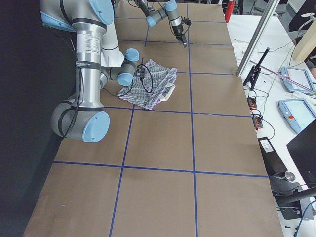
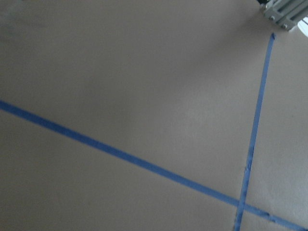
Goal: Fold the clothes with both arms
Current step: 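Drag the folded striped shirt with the right gripper away from the left arm, then grasp the shirt's far edge with the right gripper while the left arm lowers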
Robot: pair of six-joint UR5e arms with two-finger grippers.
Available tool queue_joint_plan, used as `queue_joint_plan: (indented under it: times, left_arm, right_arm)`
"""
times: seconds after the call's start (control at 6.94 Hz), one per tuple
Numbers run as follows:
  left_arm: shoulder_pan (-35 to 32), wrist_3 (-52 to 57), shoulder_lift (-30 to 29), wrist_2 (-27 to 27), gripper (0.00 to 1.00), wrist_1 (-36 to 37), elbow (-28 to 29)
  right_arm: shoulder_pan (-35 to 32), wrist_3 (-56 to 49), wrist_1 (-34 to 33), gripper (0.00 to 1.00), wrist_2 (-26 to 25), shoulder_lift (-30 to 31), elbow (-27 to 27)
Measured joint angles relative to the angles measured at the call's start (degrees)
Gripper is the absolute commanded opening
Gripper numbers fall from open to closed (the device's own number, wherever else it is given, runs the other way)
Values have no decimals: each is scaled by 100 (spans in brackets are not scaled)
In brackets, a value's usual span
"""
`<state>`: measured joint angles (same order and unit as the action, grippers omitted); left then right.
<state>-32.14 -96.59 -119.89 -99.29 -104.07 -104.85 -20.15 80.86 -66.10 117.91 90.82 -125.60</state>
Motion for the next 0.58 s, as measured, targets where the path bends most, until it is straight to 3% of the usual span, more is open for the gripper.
queue_joint_plan:
  times: [0.14,0.29,0.58]
  left_arm:
    - [490,-599,27,23,90,464,-329]
    - [1111,-1339,42,220,90,742,-476]
    - [1816,-2164,15,585,90,887,-253]
  right_arm:
    - [-380,0,1,100,-10,-300,38]
    - [-729,0,1,100,-18,-536,97]
    - [-1128,-10,1,100,-40,-905,267]
